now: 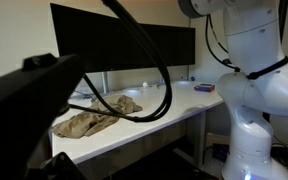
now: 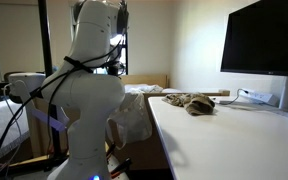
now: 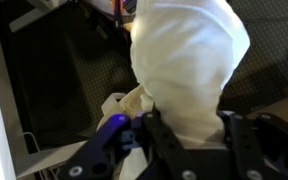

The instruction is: Put the white shirt in the bag

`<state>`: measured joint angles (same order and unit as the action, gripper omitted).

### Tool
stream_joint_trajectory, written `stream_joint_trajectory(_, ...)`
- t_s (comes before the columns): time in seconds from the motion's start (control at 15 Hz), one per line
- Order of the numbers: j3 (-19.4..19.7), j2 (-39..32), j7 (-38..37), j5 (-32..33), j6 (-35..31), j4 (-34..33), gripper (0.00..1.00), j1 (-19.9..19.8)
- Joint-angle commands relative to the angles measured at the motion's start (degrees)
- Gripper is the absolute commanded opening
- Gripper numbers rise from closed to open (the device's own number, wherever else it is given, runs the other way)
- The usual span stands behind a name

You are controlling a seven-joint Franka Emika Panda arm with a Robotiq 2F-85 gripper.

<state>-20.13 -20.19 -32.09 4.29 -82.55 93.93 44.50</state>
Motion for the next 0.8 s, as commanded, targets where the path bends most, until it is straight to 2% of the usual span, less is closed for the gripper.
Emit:
stream_joint_trajectory(0.0,1.71,0.04,-0.99,2.66,-2.15,0.14,0.11,0.89)
stream_joint_trajectory(0.33,3.44,0.39,-0.44,6.99,-2.96,0.41,0.11,0.24)
stream_joint_trajectory(0.73,5.47,1.89,-0.35,6.94,-3.02,2.11,0.11,-1.60)
